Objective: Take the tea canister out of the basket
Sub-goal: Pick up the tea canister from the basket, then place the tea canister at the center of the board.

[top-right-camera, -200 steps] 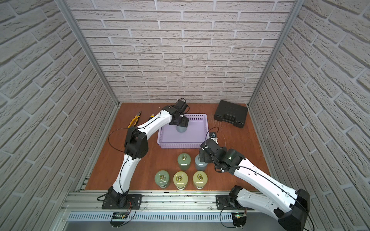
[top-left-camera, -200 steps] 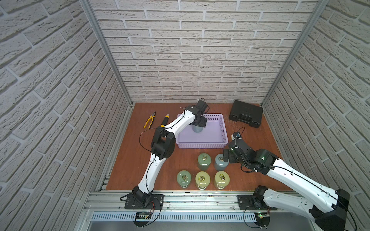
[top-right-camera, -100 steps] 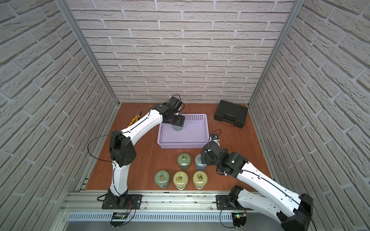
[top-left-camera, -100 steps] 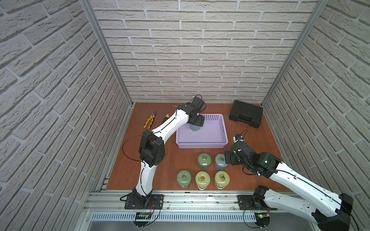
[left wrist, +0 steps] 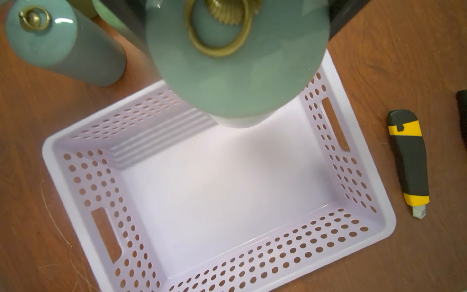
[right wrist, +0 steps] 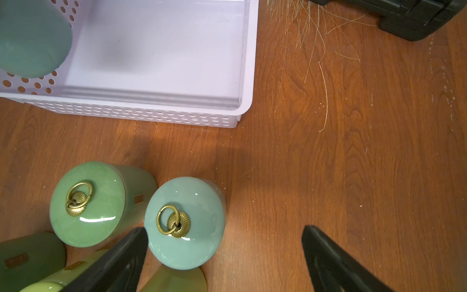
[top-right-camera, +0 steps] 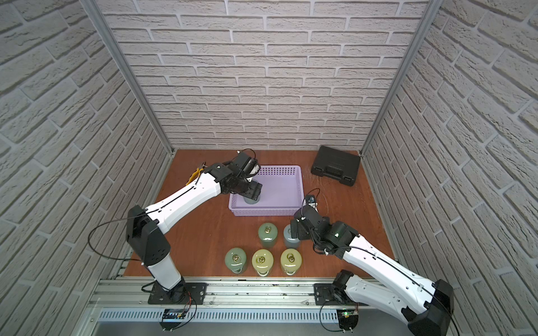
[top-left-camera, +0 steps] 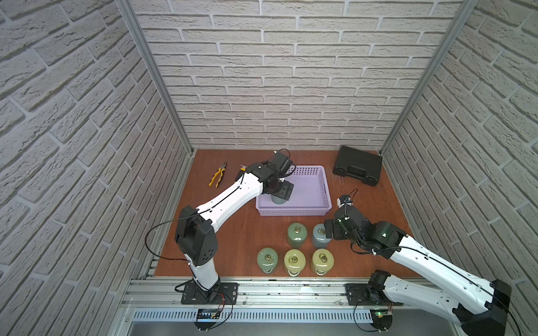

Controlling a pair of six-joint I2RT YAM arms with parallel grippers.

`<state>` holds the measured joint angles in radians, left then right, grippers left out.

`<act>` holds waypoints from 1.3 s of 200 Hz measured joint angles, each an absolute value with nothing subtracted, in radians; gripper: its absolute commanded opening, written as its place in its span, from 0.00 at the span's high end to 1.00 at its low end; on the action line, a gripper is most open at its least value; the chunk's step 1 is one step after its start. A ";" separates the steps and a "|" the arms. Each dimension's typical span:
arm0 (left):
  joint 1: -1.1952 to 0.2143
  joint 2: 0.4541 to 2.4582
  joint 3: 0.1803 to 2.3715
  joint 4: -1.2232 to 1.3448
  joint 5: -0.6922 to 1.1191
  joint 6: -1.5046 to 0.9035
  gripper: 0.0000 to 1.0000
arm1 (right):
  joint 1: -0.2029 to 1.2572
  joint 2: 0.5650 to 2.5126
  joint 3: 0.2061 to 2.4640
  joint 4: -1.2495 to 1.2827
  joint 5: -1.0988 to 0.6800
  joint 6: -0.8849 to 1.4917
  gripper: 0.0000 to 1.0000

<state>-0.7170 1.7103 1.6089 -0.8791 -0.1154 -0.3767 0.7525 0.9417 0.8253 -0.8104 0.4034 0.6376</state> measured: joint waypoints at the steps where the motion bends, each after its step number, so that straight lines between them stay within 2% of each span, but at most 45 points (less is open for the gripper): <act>1: -0.717 1.708 1.607 -0.879 -0.115 -0.377 0.48 | 0.752 0.942 0.825 -0.810 0.403 0.638 0.00; 151: -0.823 1.430 1.268 -0.817 -0.133 -0.377 0.48 | 0.752 0.984 0.825 -0.788 0.403 0.644 0.00; 260: -0.895 1.345 1.106 -0.755 -0.182 -0.384 0.48 | 0.752 0.987 0.825 -0.788 0.403 0.652 0.00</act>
<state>-0.8951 1.3453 1.1061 -0.7551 -0.1818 -0.3836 0.7525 0.9874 0.8253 -0.7879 0.4026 0.6518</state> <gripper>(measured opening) 0.856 0.998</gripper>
